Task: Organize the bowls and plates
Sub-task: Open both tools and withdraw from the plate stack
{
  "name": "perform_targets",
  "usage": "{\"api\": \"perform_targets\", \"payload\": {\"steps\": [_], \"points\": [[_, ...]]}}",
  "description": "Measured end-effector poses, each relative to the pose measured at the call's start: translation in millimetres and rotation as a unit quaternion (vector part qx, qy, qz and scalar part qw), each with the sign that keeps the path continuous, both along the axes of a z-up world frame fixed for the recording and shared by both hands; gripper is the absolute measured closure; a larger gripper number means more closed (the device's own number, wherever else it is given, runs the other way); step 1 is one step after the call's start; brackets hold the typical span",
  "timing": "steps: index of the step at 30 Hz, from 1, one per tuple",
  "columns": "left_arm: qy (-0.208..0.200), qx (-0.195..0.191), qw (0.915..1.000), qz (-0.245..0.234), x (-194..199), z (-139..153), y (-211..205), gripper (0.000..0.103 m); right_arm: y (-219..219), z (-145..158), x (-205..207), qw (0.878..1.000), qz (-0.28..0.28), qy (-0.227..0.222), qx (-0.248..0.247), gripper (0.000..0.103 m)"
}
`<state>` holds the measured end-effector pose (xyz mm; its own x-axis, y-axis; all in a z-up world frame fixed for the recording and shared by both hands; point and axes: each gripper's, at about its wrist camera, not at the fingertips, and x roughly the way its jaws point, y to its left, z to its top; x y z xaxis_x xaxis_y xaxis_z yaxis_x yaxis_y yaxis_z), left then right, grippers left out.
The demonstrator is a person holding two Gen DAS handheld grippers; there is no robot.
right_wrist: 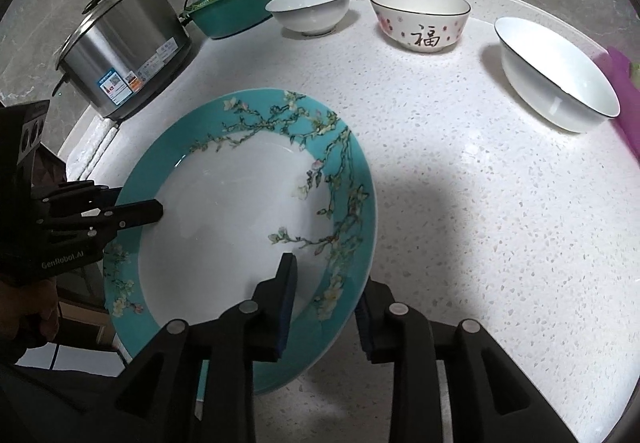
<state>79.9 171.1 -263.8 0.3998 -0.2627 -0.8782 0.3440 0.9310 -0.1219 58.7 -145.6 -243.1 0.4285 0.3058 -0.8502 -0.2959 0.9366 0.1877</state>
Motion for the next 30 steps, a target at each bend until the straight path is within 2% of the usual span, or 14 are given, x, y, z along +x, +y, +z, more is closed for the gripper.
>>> {"api": "perform_targets", "payload": {"steps": [3,5,7,10,17,22,24,26,30], "points": [[-0.003,-0.005,0.9999,-0.015,0.3,-0.3,-1.6,0.061,3.8,0.4,-1.0,1.000,-0.006,-0.004,-0.009,0.070],[-0.009,-0.001,0.9997,-0.023,-0.1,0.4,-3.3,0.050,8.5,1.2,-3.4,1.000,-0.008,-0.012,-0.023,0.070],[-0.011,-0.003,0.9994,-0.032,0.3,0.5,-2.9,0.047,11.4,1.5,-5.0,0.999,-0.013,-0.013,-0.031,0.070],[-0.018,0.009,0.9993,-0.032,3.8,0.3,0.6,0.029,15.2,3.6,-8.0,0.999,-0.019,-0.020,-0.044,0.070],[-0.030,0.002,0.9991,-0.030,13.0,8.6,14.3,0.029,15.8,4.8,-9.6,0.998,-0.045,-0.026,-0.045,0.068],[-0.047,-0.011,0.9985,-0.026,24.3,32.0,21.9,0.019,4.3,15.0,-14.3,0.996,-0.079,-0.034,-0.032,0.047],[-0.052,-0.034,0.9979,-0.019,34.4,51.2,24.8,0.015,-6.2,23.7,-16.6,0.994,-0.098,-0.037,-0.023,0.038],[-0.055,-0.055,0.9967,-0.023,43.5,68.9,21.6,0.006,-28.2,35.6,-19.9,0.990,-0.132,-0.042,-0.004,0.031],[-0.042,-0.114,0.9902,-0.068,72.6,109.3,-17.1,0.003,-89.6,57.8,-19.8,0.976,-0.213,-0.040,0.035,0.027]]}}
